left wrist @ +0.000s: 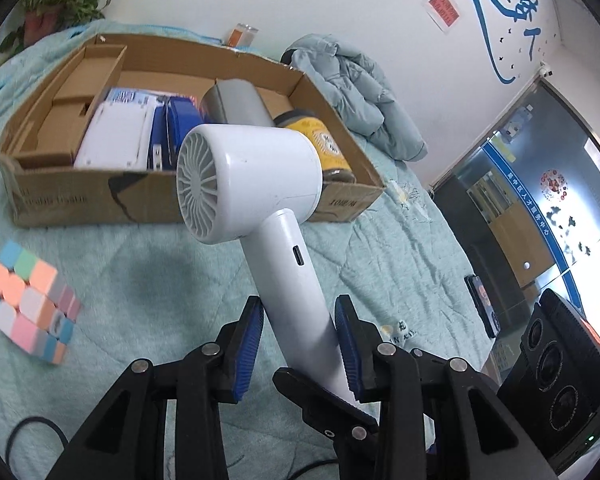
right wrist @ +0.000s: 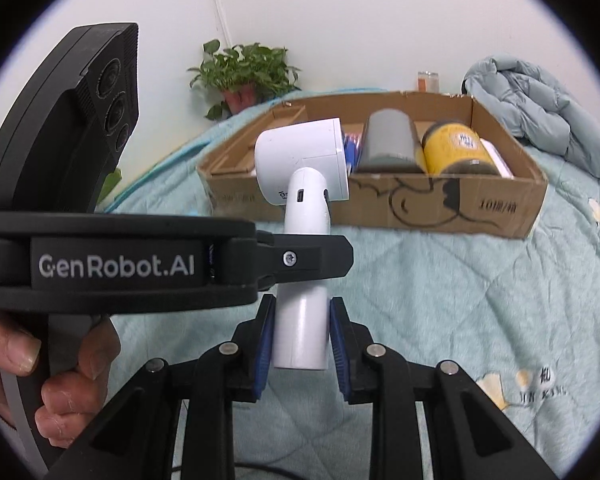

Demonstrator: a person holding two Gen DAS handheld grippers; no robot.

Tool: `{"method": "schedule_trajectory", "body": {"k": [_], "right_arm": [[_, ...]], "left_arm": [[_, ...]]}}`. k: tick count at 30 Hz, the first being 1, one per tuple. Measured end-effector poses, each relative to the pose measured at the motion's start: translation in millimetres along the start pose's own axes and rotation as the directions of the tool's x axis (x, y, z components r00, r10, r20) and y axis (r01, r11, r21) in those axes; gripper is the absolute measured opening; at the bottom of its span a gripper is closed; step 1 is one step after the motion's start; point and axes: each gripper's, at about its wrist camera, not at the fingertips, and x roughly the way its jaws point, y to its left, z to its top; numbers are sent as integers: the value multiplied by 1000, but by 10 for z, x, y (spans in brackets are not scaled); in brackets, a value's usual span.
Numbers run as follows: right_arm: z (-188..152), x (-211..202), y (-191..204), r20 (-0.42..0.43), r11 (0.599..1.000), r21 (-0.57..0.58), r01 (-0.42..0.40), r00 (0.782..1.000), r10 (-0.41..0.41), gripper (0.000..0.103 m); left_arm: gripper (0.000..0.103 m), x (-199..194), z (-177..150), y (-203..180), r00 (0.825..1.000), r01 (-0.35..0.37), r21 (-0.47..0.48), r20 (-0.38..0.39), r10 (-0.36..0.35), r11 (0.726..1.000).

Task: Organize rigid objects
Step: 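Carry the hair dryer into the box's cardboard compartment and release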

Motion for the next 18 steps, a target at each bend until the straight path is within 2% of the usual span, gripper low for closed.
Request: {"method": "schedule_trajectory", "body": {"k": [5,10,18], "right_arm": [[212,68,29,32,1000,-13,5,999,-5,25],[559,183,127,83,999,-29,-17,996,19,25],[1053,492,296,111,998,-57,-30,993,36,26]], "left_arm": [[33,-103,245,35,999,-6,17,42,5,1000],[33,-306,644,135,994,-51,47,95,46,998],[32,-457,1287,487,991,-87,70,105,79,994]]}}
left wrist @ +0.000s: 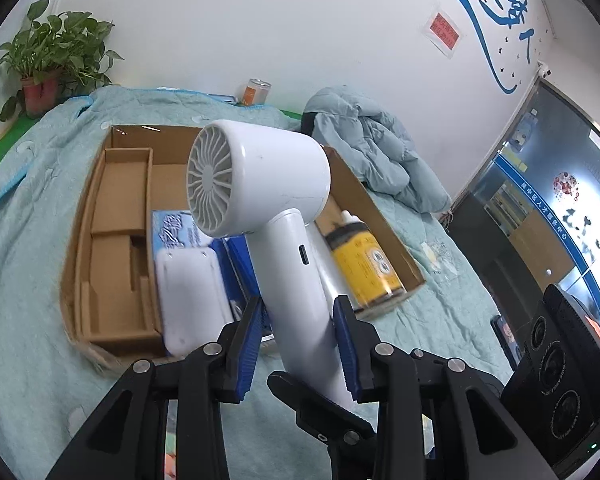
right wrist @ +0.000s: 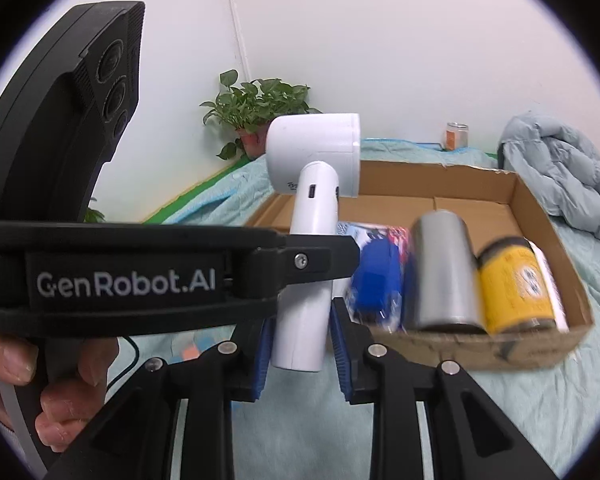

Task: Organize rigid objects
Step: 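Carry the hair dryer into the box's cardboard compartment and release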

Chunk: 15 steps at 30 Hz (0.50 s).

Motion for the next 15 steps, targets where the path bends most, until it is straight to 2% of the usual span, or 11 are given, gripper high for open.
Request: {"method": "schedule_trajectory", "body": {"k": [8,15], "right_arm": [[282,443,85,-39,1000,12,-15,999,15,26],[402,857,123,-89,996,71,-55,994,61,27]], "left_arm": [[32,109,433,603,1000,2,-41,-25,-3,999],[32,277,571,1189,998,0,-118,-61,-7,993]]}}
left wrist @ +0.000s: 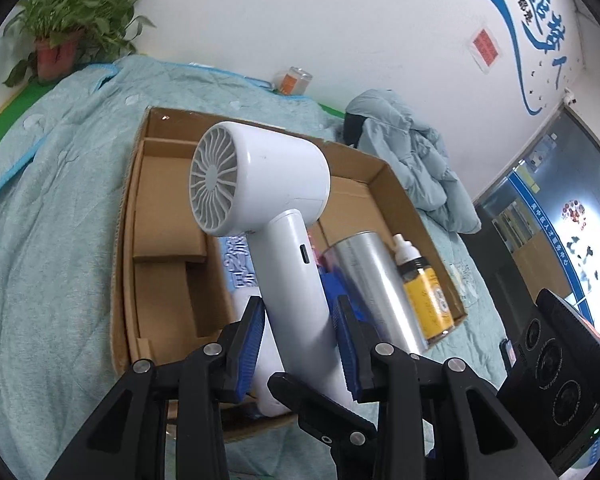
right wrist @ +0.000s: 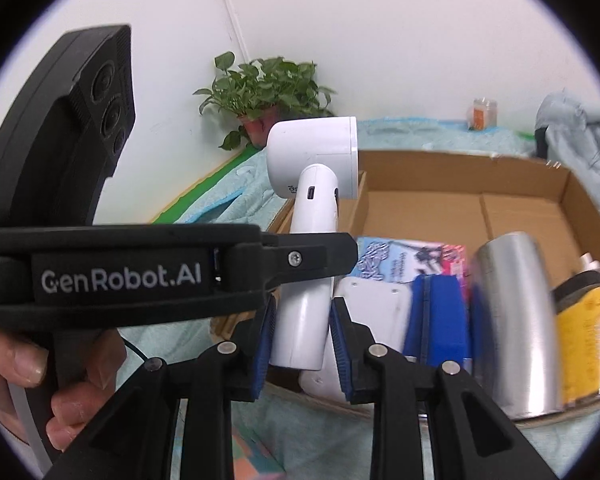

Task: Organize rigid objects
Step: 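Carry the hair dryer into the box's cardboard compartment and release, then withdraw the left gripper from the box toward the pastel Rubik's cube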

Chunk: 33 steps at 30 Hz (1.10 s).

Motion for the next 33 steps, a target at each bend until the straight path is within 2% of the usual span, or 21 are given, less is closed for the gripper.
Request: {"method": "schedule_trajectory", "body": {"k": [4,10,11,12,13,15,16,17,21,26,27,29,30,31,33], "right_arm": [[38,224,42,-44,999,28,-20,999,21,27],[112,480,61,-97,995,90,-40,994,49,27],[108,499,50,-101,992,113,-48,993,60,30],[94,504,36,-100,987,144,-74,991,89,33],[80,486,41,-89,981,162,-102,989,118,38],[13,390,82,-37,978,151,-144,988,151,59],[-23,329,97,-10,982,137,-130,991,133,76],[-70,260,104,15,986,124,-111,994,110,79],[-321,44,143,28,996,59,-62,998,60,79],[-573,-181,126,38,1000,8,8,999,-8,79],[-605,-221,119,36,1000,2,13,999,-13,79],[-638,-280,123,31,1000,-25,7,1000,-6,79],[-662,-330,135,36,999,-49,10,999,-9,79],[-670,-362,141,40,998,-68,5,999,-2,79],[-777,-456,119,14,993,-92,-72,997,74,80]], "left_arm": [[32,93,15,247,1000,-20,-27,-7,19,999],[34,222,64,592,999,-7,-89,-31,4,996],[37,224,71,652,999,-28,-104,-28,25,994],[44,209,70,678,999,-39,-111,-22,37,993],[53,183,61,682,999,-38,-113,-11,37,993],[66,64,28,690,999,-19,-113,29,22,993],[71,-6,0,686,998,-25,-112,48,31,993],[72,-72,-44,634,998,-31,-106,56,37,994],[72,-277,-237,459,995,-65,-29,78,68,997],[73,-470,-549,252,987,-106,6,120,104,994],[73,-508,-629,233,983,-132,6,130,130,991],[78,-574,-820,222,976,-162,-9,144,161,987],[85,-587,-901,228,978,-154,-16,143,154,988],[87,-591,-988,240,980,-142,-24,136,144,990],[87,-542,-1207,310,990,-115,-57,80,119,992]]}}
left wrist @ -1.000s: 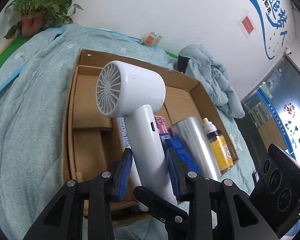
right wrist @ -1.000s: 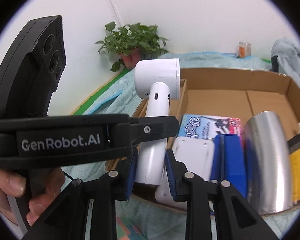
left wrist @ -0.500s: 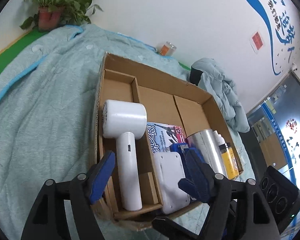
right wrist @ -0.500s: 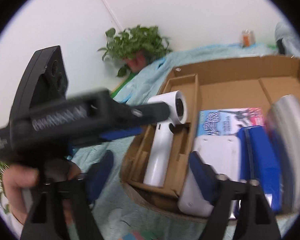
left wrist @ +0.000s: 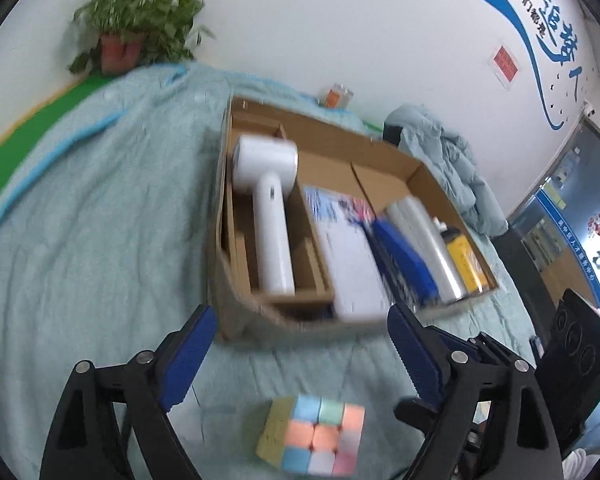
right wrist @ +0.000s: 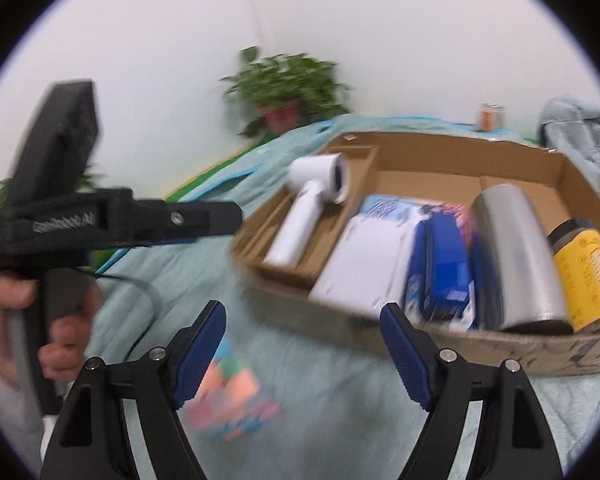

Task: Organize rigid objects
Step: 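Withdraw the left gripper from the box toward the pastel Rubik's cube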

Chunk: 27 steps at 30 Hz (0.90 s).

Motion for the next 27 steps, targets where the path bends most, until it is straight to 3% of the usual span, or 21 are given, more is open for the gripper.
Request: {"method": "schedule_trajectory", "body": {"k": [3,6,9,14,17,21,27], "right_arm": [[-193,-39,2,-73,989,4,-145,987,145,81],[-408,-11,80,-139,986,-15,-166,977,163,81],[-523,66,108,-193,982,27,-188,963,190,81],[-590,44,109,-215,986,32,-165,962,168,79],[-609,1,67,-222,989,16,-149,964,148,76],[-642,-104,-46,-253,991,22,-129,959,130,72],[-777,-347,-247,-280,997,21,-76,957,79,72]], "left_arm": [[87,88,-237,114,998,16,-58,-65,-20,998],[85,161,-409,143,993,45,-98,-102,-55,994],[84,215,-553,26,989,51,-77,-137,-61,996],[78,346,-755,-251,979,44,-30,-199,-49,999],[76,389,-856,-456,968,102,-44,-225,-109,994],[73,504,-1025,-821,941,195,-89,-263,-212,977],[73,579,-1151,-1114,934,210,-99,-273,-230,973]]}}
